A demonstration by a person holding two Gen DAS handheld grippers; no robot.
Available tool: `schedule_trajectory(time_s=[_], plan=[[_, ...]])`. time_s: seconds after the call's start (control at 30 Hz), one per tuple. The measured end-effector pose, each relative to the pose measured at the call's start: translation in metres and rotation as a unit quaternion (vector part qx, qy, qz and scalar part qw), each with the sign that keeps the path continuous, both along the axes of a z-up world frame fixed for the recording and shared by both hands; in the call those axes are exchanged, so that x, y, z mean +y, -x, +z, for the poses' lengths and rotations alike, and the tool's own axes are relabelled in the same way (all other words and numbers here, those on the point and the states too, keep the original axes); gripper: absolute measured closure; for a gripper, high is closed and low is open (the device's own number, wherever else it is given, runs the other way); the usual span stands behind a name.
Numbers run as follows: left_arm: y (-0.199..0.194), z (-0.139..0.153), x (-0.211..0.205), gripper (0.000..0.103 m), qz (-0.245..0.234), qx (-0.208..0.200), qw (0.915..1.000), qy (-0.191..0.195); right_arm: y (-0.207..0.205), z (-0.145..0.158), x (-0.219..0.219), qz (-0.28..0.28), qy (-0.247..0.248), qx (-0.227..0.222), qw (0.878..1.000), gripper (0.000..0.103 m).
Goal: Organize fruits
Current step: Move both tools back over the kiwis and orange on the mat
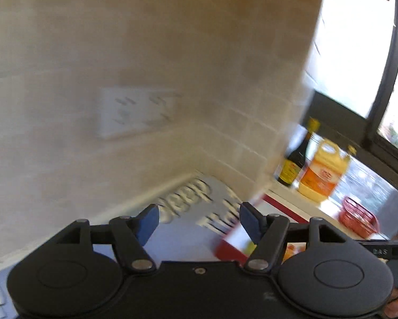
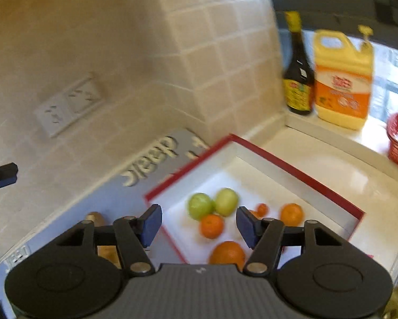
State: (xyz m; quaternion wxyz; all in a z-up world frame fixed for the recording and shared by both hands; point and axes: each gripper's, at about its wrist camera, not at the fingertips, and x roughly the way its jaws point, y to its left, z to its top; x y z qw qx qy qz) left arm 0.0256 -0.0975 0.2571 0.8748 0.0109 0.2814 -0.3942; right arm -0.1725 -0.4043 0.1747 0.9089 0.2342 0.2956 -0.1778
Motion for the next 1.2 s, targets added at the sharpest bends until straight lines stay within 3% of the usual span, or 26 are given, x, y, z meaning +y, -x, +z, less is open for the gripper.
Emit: schedule_trajectory(time_s=[0.1, 0.2, 0.37, 0.57, 0.77, 1.03, 1.2], plan=[[0.011, 0.009, 0.025, 0.023, 0.024, -0.018, 0.9996, 0.001, -0.007, 0.01, 0.022, 0.038, 0.005, -0.012, 0.999, 0.039], [0.017, -0.002, 0.031, 0.023, 0.037, -0.025, 0.9986, -0.028, -0.014, 0.01, 0.043, 0.066, 0.015, -0.008, 0.998, 0.039], [0.019, -0.061, 0.015, 0.024, 0.021, 0.001, 0.9949, -0.098, -0.03, -0.023, 0.075, 0.096, 0.0, 0.036, 0.995, 0.04], [0.018, -0.14, -0.016, 0.024, -0.045, 0.023, 0.9845, -0.168, -0.043, -0.08, 0.102, 0.122, -0.013, 0.112, 0.986, 0.042], [-0.004, -0.184, -0.033, 0.024, -0.069, 0.045, 0.982, -0.17, -0.062, -0.113, 0.107, 0.117, -0.02, 0.143, 0.983, 0.042], [-0.03, -0.215, -0.067, 0.024, -0.103, 0.046, 0.9782, -0.174, -0.089, -0.131, 0.098, 0.116, -0.039, 0.157, 0.98, 0.042], [-0.033, -0.227, -0.072, 0.05, -0.127, 0.046, 0.9757, -0.173, -0.101, -0.139, 0.102, 0.123, -0.031, 0.166, 0.978, 0.042]])
